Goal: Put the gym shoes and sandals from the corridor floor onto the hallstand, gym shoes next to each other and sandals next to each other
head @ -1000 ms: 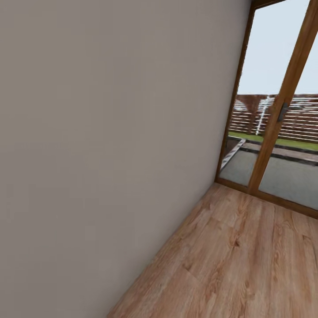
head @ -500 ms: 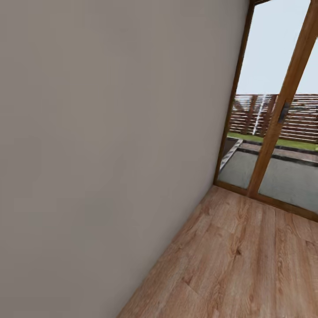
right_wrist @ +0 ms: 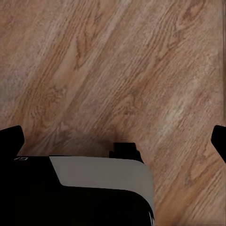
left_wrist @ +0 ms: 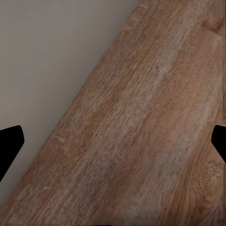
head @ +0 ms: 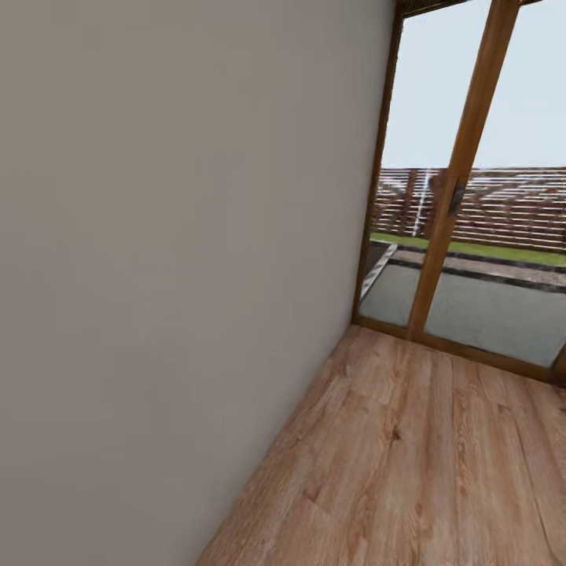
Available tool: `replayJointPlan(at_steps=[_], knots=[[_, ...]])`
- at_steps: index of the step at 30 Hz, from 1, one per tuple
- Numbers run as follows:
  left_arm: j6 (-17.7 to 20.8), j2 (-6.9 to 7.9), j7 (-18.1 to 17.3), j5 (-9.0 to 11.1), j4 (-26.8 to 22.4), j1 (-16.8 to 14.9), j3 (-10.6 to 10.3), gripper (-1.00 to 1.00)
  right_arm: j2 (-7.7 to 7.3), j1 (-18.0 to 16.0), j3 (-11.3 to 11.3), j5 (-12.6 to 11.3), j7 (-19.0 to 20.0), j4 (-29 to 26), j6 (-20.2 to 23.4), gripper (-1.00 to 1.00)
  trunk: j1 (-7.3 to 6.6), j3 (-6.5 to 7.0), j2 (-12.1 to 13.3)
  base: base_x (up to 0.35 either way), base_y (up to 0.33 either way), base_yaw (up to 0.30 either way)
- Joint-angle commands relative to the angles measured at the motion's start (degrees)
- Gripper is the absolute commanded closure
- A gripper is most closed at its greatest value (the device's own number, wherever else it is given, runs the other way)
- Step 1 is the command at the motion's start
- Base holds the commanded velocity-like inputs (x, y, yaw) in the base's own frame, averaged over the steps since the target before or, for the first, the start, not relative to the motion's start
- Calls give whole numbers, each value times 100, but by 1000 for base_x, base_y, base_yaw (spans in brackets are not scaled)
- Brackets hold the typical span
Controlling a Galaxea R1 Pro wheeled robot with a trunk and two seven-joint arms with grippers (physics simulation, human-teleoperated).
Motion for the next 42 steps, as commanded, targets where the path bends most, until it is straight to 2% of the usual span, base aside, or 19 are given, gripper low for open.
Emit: replayJointPlan(at_steps=[1, 13, 42], knots=[[-17, 0, -4, -5, 2, -2, -1, -100, 0, -3, -4, -2, 5, 0, -1, -100, 0, -6, -3, 0, 0, -253], [-17, 0, -4, -5, 2, -2, -1, -100, 0, -3, -4, -2, 5, -2, -1, -100, 0, -6, -3, 165, 0, -253], [-17, 0, -4, -5, 2, -2, 0, -100, 8, -3, -4, -2, 4, -13, -1, -100, 0, -6, -3, 4, 0, -253]])
